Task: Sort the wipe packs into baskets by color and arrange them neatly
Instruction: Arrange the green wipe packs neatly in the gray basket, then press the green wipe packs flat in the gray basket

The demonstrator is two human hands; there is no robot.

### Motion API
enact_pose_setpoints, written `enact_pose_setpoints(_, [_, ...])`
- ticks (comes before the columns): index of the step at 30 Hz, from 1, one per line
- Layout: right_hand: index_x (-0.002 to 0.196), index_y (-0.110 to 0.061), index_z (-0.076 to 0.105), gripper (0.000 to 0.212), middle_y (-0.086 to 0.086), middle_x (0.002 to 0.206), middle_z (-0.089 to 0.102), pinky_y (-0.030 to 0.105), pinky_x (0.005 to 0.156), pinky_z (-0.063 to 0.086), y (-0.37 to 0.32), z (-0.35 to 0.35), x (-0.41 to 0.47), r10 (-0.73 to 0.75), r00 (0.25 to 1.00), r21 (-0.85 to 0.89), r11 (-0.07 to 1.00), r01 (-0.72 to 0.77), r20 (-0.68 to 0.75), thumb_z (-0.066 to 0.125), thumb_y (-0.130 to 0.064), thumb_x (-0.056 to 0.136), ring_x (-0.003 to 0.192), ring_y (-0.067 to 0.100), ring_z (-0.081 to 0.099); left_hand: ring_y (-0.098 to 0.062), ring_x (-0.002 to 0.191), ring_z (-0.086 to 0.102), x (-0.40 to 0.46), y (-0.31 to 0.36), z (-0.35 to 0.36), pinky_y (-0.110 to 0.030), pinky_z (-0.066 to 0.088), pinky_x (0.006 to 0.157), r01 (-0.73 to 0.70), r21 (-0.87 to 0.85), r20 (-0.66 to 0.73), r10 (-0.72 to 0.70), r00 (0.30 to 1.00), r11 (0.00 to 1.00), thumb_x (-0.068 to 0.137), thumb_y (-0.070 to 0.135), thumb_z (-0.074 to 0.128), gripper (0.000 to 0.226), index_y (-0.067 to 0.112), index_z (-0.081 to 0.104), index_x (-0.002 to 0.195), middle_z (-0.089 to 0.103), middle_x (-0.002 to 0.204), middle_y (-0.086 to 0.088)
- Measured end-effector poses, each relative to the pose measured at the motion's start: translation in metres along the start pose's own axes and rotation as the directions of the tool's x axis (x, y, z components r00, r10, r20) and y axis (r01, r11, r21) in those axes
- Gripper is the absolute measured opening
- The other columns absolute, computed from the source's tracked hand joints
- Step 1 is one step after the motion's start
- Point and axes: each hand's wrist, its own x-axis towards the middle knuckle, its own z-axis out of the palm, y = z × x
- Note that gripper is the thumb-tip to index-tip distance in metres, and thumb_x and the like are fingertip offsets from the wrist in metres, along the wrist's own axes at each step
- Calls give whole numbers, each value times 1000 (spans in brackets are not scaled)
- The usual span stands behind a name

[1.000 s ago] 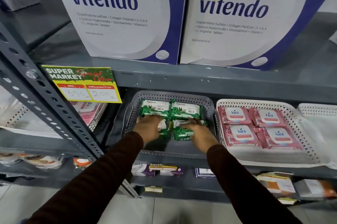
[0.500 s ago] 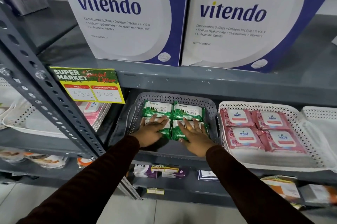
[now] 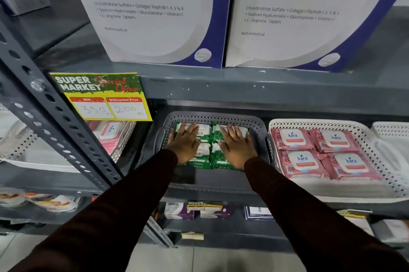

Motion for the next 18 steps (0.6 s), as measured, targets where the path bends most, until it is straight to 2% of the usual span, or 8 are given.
enact_pose_setpoints(4, [157,-24,-3,63,3,166,-9,53,122,-5,-2,8,4,4,1000,-31,1000,-4,8,12,-48,101,152,25,-12,-26,144,-23,0,2,8,-54,-10,116,17,23,23,-18,1000,1000,103,43,13,60,20,-9,154,-20,160,2])
enact_pose_setpoints(8, [157,-22,-2,63,5,166,-9,54,121,-6,-6,11,6,12,1000,-52,999,-11,13,12,-47,101,153,27,-11,-26,147,-16,4,0,13,-53,-7,117,40,105,-5,-40,999,994,103,43,13,60,19,-7,155,-15,162,2])
enact_pose_setpoints(10, [157,-21,1,64,6,166,-6,54,121,-7,-3,0,5,-12,998,13,1000,11,66,16,-49,102,153,28,-9,-27,148,-10,6,8,7,-53,-4,118,83,251,16,-90,996,965,103,43,13,61,17,-6,155,-13,163,0])
enact_pose_setpoints(12, [157,-17,6,63,8,166,-2,49,123,-4,4,-17,-4,-62,995,168,985,48,78,21,-46,104,153,27,-6,-29,148,-11,4,28,-3,-50,-6,117,100,306,29,-114,993,947,104,41,17,62,15,-9,154,-13,162,-1])
enact_pose_setpoints(13, [157,-15,9,61,9,166,2,46,123,-2,14,-27,-12,-84,996,248,966,76,21,24,-43,105,153,26,-5,-30,148,-11,3,44,-7,-48,-7,117,88,283,-3,-91,996,955,104,39,20,63,13,-9,154,-12,162,-3])
enact_pose_setpoints(15, [156,-17,17,57,7,166,9,45,124,0,39,-43,-35,-90,982,361,921,144,-164,26,-40,105,153,22,-1,-30,148,-4,1,83,-11,-44,-4,118,15,160,-167,12,986,987,105,34,27,62,8,0,154,-2,163,-9])
enact_pose_setpoints(17, [153,-19,30,51,6,164,21,42,124,3,77,-56,-63,-67,946,377,906,191,-317,29,-35,104,153,22,6,-36,147,12,3,129,-9,-44,5,118,-137,36,-321,141,936,990,103,29,32,59,1,16,152,17,160,-17])
enact_pose_setpoints(18, [151,-19,35,51,7,163,24,41,124,4,104,-60,-76,-43,934,360,916,179,-354,28,-34,103,153,23,9,-39,145,20,7,156,-6,-45,11,119,-212,7,-341,202,918,977,101,30,31,58,-1,24,150,26,156,-20])
